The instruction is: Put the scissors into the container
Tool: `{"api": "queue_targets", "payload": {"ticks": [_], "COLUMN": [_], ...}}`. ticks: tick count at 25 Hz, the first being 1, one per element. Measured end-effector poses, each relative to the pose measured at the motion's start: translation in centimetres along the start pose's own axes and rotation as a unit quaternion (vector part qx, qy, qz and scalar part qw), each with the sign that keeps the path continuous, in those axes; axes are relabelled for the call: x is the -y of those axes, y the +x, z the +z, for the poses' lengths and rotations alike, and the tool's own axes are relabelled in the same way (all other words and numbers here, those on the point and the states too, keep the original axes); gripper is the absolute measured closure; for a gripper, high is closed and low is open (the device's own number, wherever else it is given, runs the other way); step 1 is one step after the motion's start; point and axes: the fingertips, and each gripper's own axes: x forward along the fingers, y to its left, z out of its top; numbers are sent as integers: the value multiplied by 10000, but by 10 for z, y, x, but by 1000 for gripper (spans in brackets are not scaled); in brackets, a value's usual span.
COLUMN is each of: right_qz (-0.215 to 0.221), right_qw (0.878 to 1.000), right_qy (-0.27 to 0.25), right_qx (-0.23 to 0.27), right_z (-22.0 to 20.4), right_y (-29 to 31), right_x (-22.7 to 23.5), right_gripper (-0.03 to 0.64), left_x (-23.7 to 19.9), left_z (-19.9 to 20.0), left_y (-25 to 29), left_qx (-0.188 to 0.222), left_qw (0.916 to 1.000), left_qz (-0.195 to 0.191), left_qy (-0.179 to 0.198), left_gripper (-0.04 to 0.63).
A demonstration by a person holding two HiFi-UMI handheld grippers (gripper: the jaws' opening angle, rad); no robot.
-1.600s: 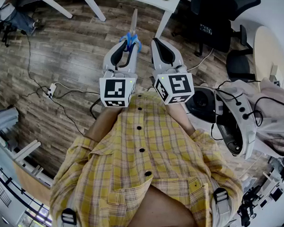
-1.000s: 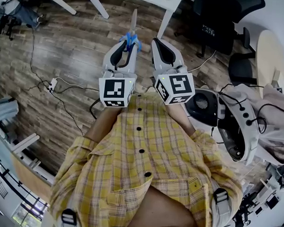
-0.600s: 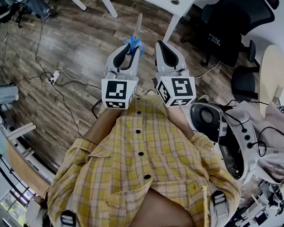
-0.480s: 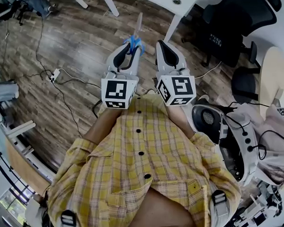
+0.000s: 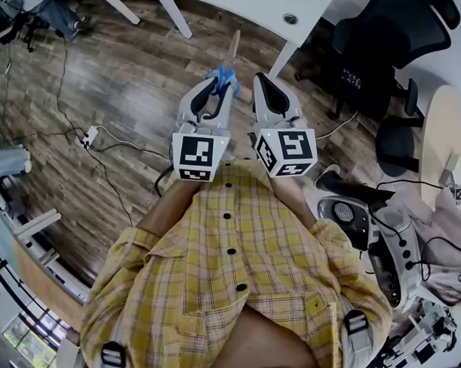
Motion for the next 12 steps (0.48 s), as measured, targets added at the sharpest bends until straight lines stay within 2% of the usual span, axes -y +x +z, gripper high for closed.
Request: {"api": "queue_targets", "payload": {"ticks": [12], "right_qz": [-267], "right_qw": [9995], "right_qy": [-37], "right_qx": [-133], "right_z": [16], "right_y": [107], "right_x": [4], "right_gripper": [611], "left_x": [-91], "left_z": [13], "left_y": [68], "left_qx": [-2], "left_qw": [9996], "left_qz": [-280], "left_qy": [-87], "left_gripper": [502]}}
